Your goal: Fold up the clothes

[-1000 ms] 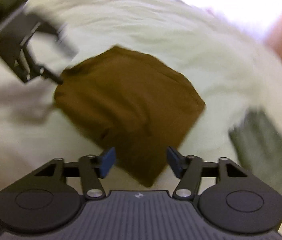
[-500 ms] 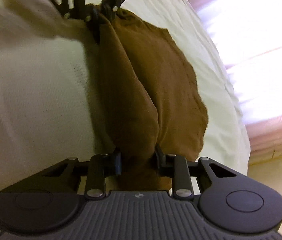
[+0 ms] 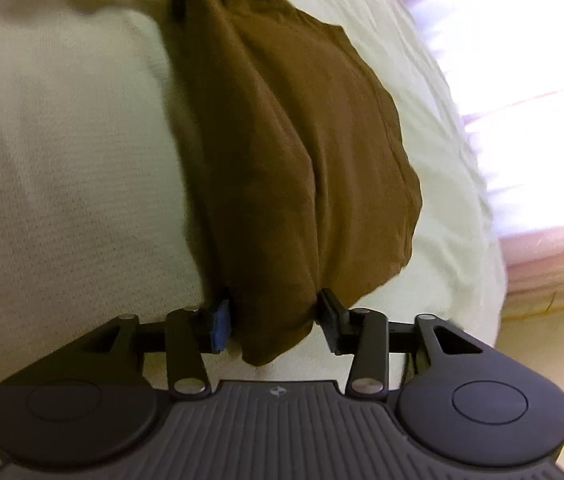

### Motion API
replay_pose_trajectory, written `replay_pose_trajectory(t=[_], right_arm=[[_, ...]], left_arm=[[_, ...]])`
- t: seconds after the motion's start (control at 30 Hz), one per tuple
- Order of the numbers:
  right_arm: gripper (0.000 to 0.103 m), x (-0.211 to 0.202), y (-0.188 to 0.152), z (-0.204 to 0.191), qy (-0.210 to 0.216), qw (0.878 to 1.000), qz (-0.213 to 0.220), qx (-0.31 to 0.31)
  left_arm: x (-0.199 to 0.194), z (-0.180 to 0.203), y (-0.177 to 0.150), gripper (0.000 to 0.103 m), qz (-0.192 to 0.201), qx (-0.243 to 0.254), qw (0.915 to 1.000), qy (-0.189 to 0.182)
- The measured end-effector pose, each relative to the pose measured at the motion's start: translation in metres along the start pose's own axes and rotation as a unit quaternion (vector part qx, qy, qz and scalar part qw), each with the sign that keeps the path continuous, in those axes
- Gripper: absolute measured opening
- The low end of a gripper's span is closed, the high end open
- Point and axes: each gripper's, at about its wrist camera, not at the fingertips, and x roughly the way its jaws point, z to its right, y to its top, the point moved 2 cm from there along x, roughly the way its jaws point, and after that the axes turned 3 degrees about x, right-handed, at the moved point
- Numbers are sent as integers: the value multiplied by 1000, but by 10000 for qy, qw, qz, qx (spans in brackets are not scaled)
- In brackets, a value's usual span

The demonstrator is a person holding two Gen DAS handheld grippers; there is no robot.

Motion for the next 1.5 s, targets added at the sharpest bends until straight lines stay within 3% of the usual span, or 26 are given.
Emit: replay_pose_trajectory(t=[0.1,0.23,0.3,0.37,0.47,0.57,0.63,0.67,0.73,0.83,0.97,1.07,1.23,1.37,1.4,1.5], right_arm=[[29,4,1,11,254,9991,-97,327],[33,2,4,13,221,9990,-168,337],[42,-2,4,13,169,9990,-210,354],[44,-9,2,12,147,9989,-242,377],[45,-18,-1,10,181,9982,-320,476],[45,-23,-4,2,228,9973,-437,553],[44,-24,-6,-4,252,9965,-529,589],[44,-25,-7,-7,264,9962,-574,606],[44,-28,-8,-5,250,9950,-645,727],[44,-32,-6,1,211,9933,-708,888],[44,-42,6,14,157,9915,-575,1154],[43,-50,22,28,79,9882,-266,1507],[41,-43,45,56,99,9694,305,2435],[36,3,34,72,438,9484,-86,3138],[36,14,22,79,424,9415,-214,3336],[37,31,-10,104,277,9222,-511,3823]], left_arm=[[-8,-15,-10,30,-91,-214,9995,-208],[-30,-28,-3,32,258,-277,9990,-233],[-31,-36,8,35,492,-438,9975,-243],[-31,-44,20,37,718,-598,9953,-258],[14,-61,49,35,656,-780,9928,-635],[46,-78,31,27,257,-1042,9915,-742],[46,-93,20,11,213,-1286,9893,-654],[45,-99,15,11,172,-1380,9886,-578],[43,-109,10,29,105,-1526,9874,-396],[32,-114,11,27,121,-1559,9874,-245],[9,-109,24,27,595,-1430,9879,-99],[15,-98,42,27,819,-1368,9869,-237],[37,-85,33,28,629,-1274,9894,-315],[48,-100,5,34,411,-1667,9850,-153],[45,-106,0,38,412,-1798,9827,-168],[29,-110,4,37,482,-1810,9823,-45]])
